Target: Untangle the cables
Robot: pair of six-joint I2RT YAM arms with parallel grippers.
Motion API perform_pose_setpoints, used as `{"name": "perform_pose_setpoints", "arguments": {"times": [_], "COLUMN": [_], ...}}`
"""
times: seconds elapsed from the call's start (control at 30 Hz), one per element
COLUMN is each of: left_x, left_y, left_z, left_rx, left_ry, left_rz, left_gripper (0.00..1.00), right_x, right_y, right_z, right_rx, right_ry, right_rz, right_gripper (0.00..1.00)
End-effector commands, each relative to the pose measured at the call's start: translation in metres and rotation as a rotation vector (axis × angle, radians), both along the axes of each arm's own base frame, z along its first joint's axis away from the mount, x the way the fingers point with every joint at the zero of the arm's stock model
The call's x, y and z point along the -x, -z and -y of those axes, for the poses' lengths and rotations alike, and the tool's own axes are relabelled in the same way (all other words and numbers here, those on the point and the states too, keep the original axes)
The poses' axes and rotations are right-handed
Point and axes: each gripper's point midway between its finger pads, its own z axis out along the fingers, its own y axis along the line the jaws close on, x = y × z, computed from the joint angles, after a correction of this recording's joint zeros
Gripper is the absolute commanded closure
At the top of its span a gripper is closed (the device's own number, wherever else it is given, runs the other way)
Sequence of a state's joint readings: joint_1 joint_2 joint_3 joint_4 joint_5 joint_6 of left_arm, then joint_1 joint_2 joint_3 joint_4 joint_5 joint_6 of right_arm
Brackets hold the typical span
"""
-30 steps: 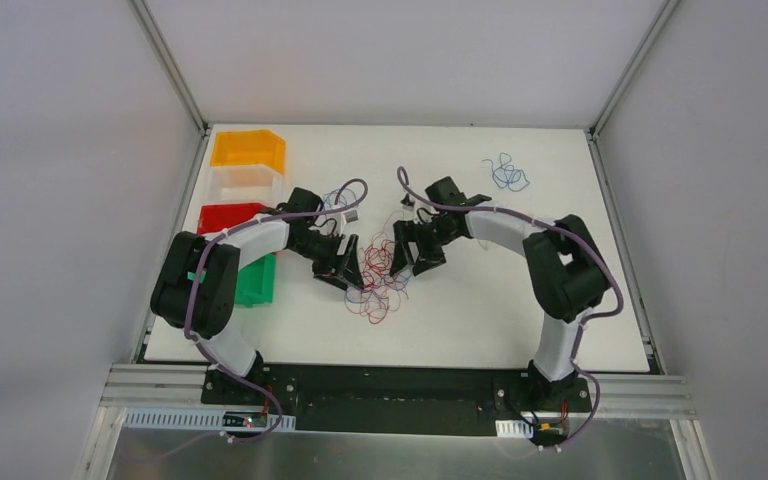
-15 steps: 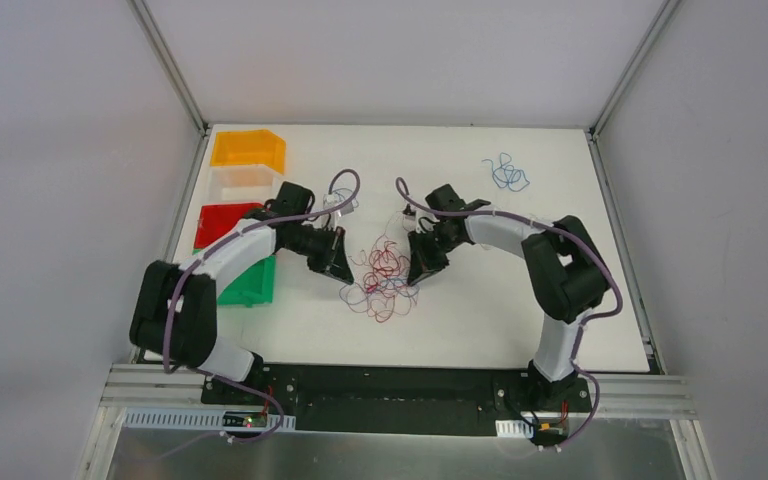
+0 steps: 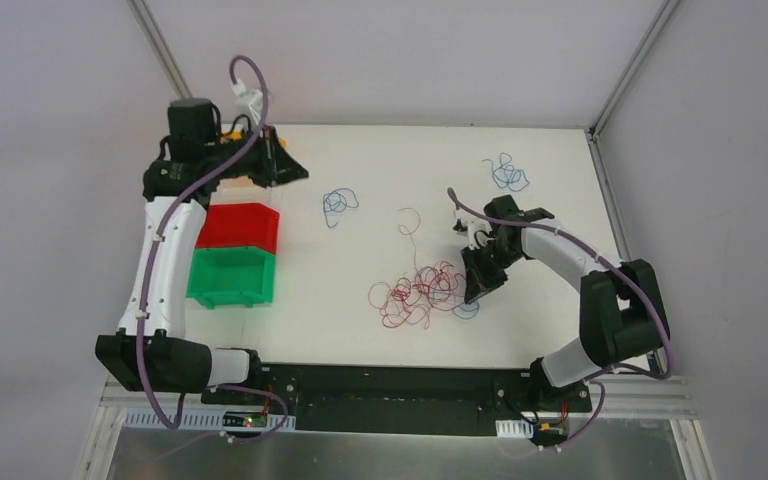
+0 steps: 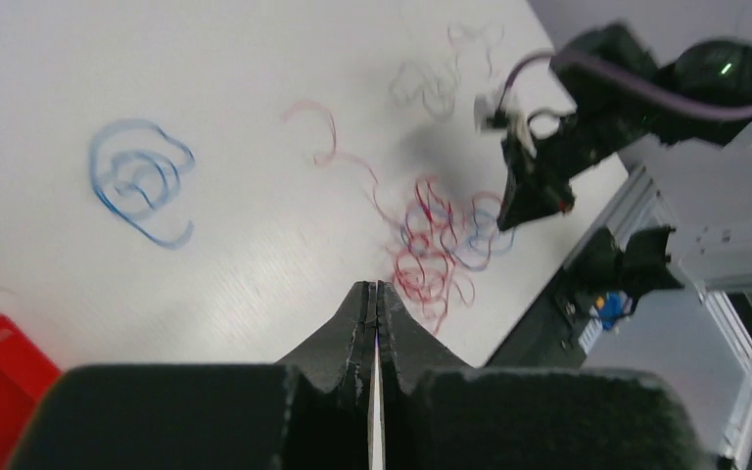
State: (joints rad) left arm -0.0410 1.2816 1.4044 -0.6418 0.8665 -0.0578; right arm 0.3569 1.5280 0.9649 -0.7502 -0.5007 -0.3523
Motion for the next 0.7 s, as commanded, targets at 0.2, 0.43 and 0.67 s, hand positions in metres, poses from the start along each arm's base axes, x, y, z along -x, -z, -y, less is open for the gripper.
{"name": "perform_pose_setpoints", "arguments": {"times": [0.2, 0.43, 0.67], "left_x": [0.004, 0.03, 0.035], "left_y": [-0.056, 0.073, 0.181], "left_z": [0.012, 0.079, 0.165], "left_rx": [0.107, -0.053, -0.042], "left_ry": [0.119, 0.296, 0.392], "left_rz": [0.111, -0.027, -0.262], "left_gripper": [0.69, 0.27, 0.16], "right_x": [0.0, -0.003, -0.002], "right_y": [-0.067, -0.1, -0.108], "right_z": [-0.007, -0.018, -0.017], "right_rx": [-0.186, -0.249, -0.236], "right_ry": [-0.032, -0.087, -0.112], "right_rz": [0.075, 0.174, 0.199], "right_gripper": [1.0, 1.0, 1.0]}}
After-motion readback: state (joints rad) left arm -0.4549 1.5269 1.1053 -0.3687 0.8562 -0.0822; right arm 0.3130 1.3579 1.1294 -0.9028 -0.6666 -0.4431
